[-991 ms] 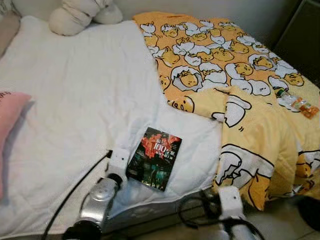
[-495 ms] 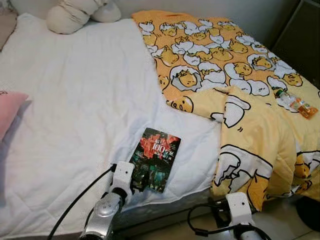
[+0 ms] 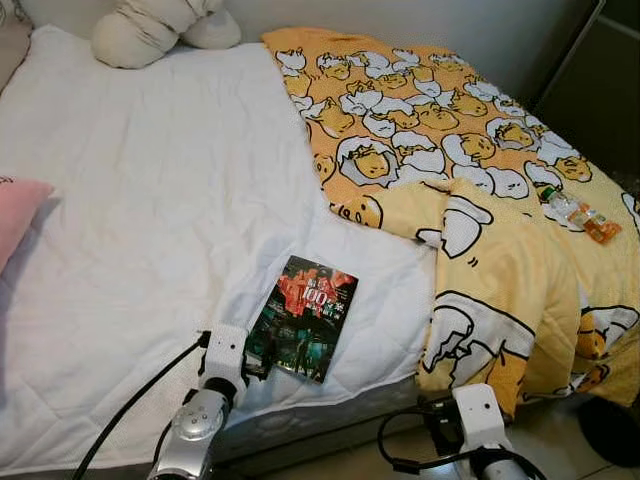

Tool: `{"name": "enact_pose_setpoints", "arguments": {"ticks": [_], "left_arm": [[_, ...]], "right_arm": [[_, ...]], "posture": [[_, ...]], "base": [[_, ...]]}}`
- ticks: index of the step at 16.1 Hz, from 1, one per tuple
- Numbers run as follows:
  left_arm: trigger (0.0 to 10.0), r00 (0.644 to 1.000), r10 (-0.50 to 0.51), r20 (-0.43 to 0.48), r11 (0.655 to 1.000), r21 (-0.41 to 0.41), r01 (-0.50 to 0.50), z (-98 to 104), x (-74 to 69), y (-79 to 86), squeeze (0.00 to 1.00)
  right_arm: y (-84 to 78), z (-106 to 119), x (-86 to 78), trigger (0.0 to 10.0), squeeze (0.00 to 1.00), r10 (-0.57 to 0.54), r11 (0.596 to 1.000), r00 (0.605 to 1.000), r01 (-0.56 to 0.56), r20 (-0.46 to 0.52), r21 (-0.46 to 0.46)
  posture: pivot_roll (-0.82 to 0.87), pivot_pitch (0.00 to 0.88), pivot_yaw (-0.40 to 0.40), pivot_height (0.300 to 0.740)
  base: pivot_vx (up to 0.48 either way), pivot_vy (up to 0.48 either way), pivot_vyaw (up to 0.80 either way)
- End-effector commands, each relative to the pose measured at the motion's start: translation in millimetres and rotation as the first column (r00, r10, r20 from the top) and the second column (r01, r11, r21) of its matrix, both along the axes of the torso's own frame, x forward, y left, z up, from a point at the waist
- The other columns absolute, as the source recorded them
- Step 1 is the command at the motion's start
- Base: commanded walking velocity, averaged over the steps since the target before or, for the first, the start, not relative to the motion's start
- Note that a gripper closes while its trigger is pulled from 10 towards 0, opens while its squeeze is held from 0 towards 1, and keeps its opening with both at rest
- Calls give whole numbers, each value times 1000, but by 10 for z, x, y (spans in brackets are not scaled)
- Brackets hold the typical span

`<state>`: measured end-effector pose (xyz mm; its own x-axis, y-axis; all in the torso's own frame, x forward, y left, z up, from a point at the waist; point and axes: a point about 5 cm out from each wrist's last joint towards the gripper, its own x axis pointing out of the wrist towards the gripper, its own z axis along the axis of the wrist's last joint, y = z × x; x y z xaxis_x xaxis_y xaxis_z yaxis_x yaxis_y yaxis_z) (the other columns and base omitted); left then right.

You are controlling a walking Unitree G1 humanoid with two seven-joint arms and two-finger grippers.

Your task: Clean up the room

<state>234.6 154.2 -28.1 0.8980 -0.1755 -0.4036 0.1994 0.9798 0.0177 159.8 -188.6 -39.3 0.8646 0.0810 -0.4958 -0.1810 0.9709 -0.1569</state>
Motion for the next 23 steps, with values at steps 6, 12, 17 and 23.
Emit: {"name": "enact_pose_setpoints", "arguments": {"ticks": [6,12,17,23], "left_arm": [[10000,985,-5,-175,986,-168,-25,-133,38,-345,0],[0,957,45,-287,960,-252,-121,-43,290,-476,0],[0,948,-45,-316,973,-227,-29,-79,252,-488,0],[0,967,-121,-225,983,-159,86,24,348,-553,0]], "right_arm": [[-98,-10,34,10000,0,6,1000,1000,-7,-16,-21],[-122,-17,98,10000,0,-1,1000,1000,0,-20,-29],[-139,-10,109,10000,0,-14,999,1000,14,-9,-31],[-111,-9,160,10000,0,-23,999,1000,23,-2,-27]], "posture": [[46,0,-129,740],[17,0,-126,740],[12,0,-120,740],[11,0,-109,740]], "base": [[0,0,0],[0,0,0],[0,0,0],[0,0,0]]}}
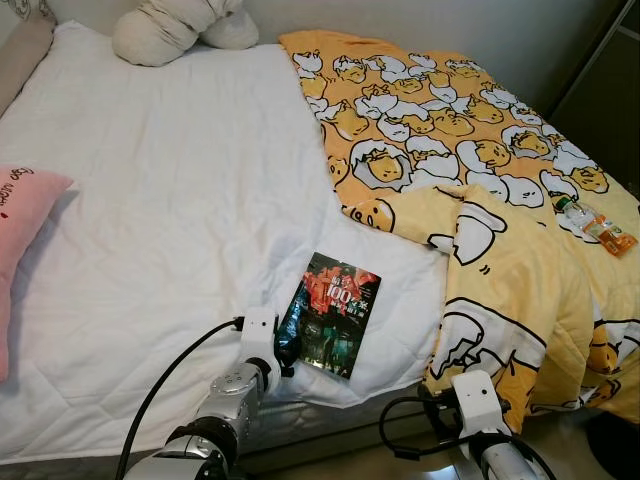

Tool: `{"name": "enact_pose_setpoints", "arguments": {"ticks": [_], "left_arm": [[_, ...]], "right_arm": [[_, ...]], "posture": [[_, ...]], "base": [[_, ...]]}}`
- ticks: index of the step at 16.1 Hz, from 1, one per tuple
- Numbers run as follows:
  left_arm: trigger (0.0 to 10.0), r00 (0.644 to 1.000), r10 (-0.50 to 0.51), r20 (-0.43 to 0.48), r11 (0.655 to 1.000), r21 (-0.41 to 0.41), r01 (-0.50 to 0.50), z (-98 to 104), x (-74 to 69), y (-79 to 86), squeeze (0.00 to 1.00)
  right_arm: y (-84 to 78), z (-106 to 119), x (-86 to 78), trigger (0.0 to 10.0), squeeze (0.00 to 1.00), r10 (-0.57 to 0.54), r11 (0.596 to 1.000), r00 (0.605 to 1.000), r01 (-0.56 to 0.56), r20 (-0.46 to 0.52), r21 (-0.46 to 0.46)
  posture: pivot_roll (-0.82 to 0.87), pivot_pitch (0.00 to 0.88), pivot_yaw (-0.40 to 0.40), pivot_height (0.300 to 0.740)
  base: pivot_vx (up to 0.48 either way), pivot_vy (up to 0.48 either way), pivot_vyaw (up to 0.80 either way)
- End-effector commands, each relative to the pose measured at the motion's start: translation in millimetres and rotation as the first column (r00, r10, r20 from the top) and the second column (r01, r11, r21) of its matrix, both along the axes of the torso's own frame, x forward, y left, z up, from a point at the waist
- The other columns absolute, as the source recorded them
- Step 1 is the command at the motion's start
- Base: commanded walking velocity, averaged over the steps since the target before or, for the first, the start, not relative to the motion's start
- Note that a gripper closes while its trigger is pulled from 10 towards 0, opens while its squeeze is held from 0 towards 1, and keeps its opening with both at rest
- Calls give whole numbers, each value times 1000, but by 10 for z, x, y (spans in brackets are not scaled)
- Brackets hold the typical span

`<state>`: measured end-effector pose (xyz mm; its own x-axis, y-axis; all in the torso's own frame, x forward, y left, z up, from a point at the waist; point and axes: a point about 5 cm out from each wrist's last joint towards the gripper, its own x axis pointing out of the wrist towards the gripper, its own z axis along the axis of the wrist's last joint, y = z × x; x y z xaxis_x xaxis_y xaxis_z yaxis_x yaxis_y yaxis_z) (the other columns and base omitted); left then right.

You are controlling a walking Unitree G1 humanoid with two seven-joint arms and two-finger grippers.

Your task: Clean up the room

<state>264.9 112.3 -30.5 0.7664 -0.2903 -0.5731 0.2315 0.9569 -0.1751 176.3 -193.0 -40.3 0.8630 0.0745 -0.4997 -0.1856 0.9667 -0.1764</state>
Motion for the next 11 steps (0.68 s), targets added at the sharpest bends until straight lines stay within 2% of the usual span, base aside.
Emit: {"name": "enact_pose_setpoints", "arguments": {"ticks": [1,2,3,4,6,8,9,11], "left_arm": [[0,994,-89,58,995,46,86,85,76,-136,0],[0,986,-124,113,987,118,110,126,109,-127,0],[0,980,-154,125,977,166,132,124,102,-128,0],[0,982,-157,110,980,142,140,100,70,-148,0],[0,992,-58,109,997,56,52,97,66,-93,0],[0,986,36,160,999,-19,-34,174,129,5,0],[0,982,56,183,997,-59,-46,201,134,56,0],[0,980,-26,195,998,-55,38,162,9,129,0]], "right_arm": [[-82,-4,-7,10000,0,-31,999,1000,31,-2,-9],[-105,-11,-11,10000,0,-35,999,999,35,-6,-14],[-125,-15,-17,10000,0,-39,999,999,39,-9,-18],[-133,-21,-22,10000,0,-40,999,999,40,-12,-20],[-131,-29,-19,10000,0,-40,999,999,40,-18,-22],[-125,-23,-5,10000,0,-40,999,999,40,-14,-19],[-137,-22,4,10000,0,-44,999,999,44,-13,-17],[-174,-29,1,10000,0,-54,998,998,53,-18,-17]], "posture": [[10,0,-109,740],[11,0,-108,740],[12,0,-109,740],[14,0,-110,740],[17,0,-108,740],[20,0,-104,740],[22,0,-101,740],[31,0,-98,740]], "base": [[0,0,0],[0,0,0],[0,0,0],[0,0,0],[0,0,0],[0,0,0],[0,0,0],[0,0,0]]}}
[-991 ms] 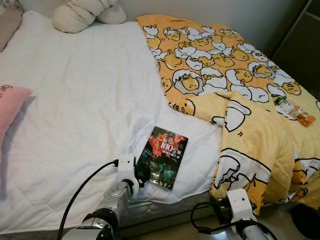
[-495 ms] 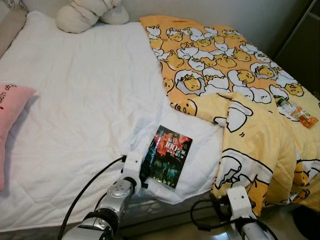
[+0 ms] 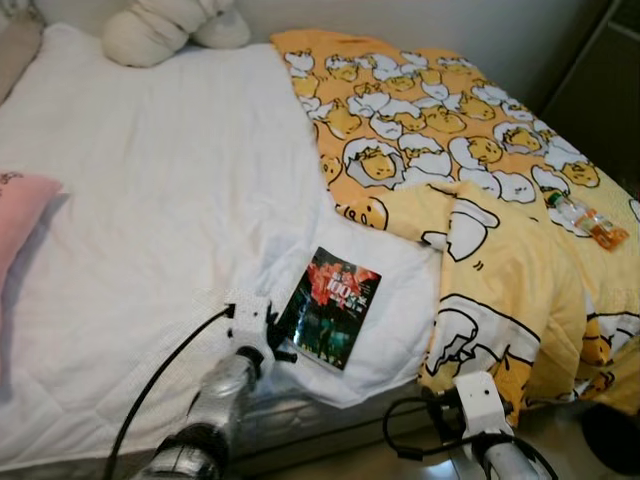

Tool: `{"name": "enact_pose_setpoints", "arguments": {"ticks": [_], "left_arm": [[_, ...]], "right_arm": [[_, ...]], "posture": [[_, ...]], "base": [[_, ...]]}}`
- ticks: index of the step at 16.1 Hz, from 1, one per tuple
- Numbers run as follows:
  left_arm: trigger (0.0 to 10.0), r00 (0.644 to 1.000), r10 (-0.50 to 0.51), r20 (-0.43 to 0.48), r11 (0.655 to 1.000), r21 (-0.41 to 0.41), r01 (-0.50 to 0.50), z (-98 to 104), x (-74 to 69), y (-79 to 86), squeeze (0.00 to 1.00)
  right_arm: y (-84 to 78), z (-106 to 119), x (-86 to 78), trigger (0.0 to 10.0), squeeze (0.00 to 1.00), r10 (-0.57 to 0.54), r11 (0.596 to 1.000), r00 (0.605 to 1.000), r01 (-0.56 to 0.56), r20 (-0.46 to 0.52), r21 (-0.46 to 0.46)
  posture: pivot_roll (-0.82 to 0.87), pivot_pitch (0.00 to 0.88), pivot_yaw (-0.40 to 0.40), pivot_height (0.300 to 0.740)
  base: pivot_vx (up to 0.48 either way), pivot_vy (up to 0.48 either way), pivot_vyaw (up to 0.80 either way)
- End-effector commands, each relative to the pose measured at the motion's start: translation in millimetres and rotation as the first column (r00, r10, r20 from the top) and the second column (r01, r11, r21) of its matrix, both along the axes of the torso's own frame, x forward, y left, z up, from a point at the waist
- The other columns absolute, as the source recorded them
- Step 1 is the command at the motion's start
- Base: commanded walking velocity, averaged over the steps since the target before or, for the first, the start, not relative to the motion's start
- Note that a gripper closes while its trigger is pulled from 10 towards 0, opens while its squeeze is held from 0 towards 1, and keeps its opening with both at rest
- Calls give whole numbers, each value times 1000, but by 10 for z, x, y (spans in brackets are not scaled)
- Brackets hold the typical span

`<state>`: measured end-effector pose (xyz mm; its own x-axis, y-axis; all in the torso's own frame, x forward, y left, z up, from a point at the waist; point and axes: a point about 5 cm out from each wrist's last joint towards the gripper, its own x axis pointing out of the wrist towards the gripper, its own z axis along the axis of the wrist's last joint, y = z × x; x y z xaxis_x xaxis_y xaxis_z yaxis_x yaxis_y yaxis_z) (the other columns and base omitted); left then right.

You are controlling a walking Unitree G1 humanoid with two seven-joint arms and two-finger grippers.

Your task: Clean up the room

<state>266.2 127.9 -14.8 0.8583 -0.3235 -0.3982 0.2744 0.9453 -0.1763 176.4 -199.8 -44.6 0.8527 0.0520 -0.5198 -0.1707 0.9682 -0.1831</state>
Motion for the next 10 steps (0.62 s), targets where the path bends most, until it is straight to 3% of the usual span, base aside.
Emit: {"name": "enact_pose_setpoints", "arguments": {"ticks": [1,2,4,7,9,10], "left_arm": [[0,999,-50,-15,999,9,51,-35,-73,2,0],[0,989,-135,-56,988,70,139,-130,-234,45,0],[0,990,-141,-12,984,108,142,-101,-255,66,0],[0,976,24,215,997,63,-39,304,40,144,0],[0,948,130,292,988,-122,-97,649,311,79,0],[0,942,152,299,981,-164,-106,727,377,55,0]], "right_arm": [[-121,5,-10,10000,0,-38,999,999,38,-2,-7],[-150,-19,-23,10000,0,-43,999,999,43,-18,-10],[-132,-32,-18,10000,0,-37,999,999,36,-26,-10],[-96,-6,83,10000,0,-28,1000,1000,28,-9,2],[-91,54,203,10000,0,-37,999,999,36,27,25],[-97,69,241,10000,0,-43,999,998,42,36,22]], "posture": [[36,0,-97,740],[53,0,-99,740],[61,0,-104,740],[68,0,-108,740],[67,0,-104,740],[66,0,-98,740]], "base": [[0,0,0],[0,0,0],[0,0,0],[0,0,0],[0,0,0],[0,0,0]]}}
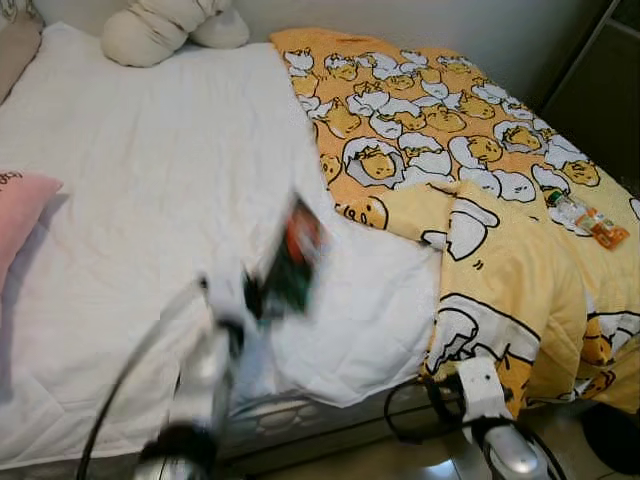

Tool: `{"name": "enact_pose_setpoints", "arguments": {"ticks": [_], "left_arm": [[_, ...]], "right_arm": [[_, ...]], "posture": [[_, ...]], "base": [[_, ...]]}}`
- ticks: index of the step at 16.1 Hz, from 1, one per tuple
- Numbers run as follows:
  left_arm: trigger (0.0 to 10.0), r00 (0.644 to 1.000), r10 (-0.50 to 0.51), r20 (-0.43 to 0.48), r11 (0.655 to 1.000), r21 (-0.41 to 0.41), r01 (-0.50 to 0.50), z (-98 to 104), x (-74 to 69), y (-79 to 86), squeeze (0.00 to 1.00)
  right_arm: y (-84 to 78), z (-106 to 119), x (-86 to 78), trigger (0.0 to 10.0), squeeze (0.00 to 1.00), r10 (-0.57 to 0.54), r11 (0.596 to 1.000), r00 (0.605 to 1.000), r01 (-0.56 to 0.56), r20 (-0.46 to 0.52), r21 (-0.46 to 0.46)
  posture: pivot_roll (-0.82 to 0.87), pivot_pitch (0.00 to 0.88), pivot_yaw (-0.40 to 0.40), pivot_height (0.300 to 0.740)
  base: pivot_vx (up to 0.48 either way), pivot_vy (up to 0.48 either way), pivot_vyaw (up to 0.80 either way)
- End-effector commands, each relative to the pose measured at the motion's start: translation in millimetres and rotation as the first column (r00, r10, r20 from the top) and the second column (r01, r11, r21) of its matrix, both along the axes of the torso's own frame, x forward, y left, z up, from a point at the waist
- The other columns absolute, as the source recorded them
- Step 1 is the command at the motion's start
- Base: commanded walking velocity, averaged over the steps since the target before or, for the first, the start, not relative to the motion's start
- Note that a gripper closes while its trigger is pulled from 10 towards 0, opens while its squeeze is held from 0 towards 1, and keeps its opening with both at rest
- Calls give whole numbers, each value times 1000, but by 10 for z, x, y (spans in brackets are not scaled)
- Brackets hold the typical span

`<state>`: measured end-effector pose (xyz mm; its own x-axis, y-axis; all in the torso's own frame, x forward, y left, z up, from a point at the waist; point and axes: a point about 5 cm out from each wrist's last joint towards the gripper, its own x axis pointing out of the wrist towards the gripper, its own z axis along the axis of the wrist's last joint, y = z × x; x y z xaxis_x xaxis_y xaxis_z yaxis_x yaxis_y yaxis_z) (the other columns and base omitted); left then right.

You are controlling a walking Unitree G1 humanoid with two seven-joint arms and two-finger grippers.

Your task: Clean up the room

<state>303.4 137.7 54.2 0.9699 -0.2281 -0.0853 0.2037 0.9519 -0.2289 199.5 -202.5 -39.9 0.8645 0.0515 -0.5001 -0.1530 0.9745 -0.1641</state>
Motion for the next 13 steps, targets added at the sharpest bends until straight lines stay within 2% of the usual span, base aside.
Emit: {"name": "enact_pose_setpoints", "arguments": {"ticks": [1,2,3,4,6,7,9,13], "left_arm": [[0,999,13,42,996,-84,-9,197,127,-85,0],[0,998,23,57,995,-98,-17,274,185,-92,0],[0,994,56,93,997,-49,-51,394,290,-26,0],[0,992,78,98,997,4,-79,401,324,72,0],[0,992,93,86,994,51,-98,371,330,150,0],[0,994,68,87,986,149,-81,324,294,179,0],[0,999,22,33,990,137,-26,188,208,68,0],[0,999,-5,48,991,131,-1,180,169,-108,0]], "right_arm": [[-70,86,114,10000,0,-46,999,998,46,52,9],[-56,137,189,10000,0,-51,999,996,49,76,19],[-16,301,406,10000,0,-68,997,985,60,157,57],[18,400,521,10000,0,-60,997,978,48,202,65],[54,484,617,10000,0,-43,998,971,29,235,62],[85,599,721,10000,0,-54,996,957,30,285,88],[151,800,874,10000,0,-76,991,930,30,360,132],[271,953,903,10000,0,-35,987,907,-36,420,160]], "posture": [[64,0,-91,740],[65,0,-86,740],[69,0,-71,740],[74,0,-65,740],[76,0,-59,740],[77,0,-54,740],[57,0,-37,740],[42,0,-28,740]], "base": [[0,0,0],[0,0,0],[0,0,0],[0,0,644],[0,0,638],[0,0,606],[0,0,600],[0,0,592]]}}
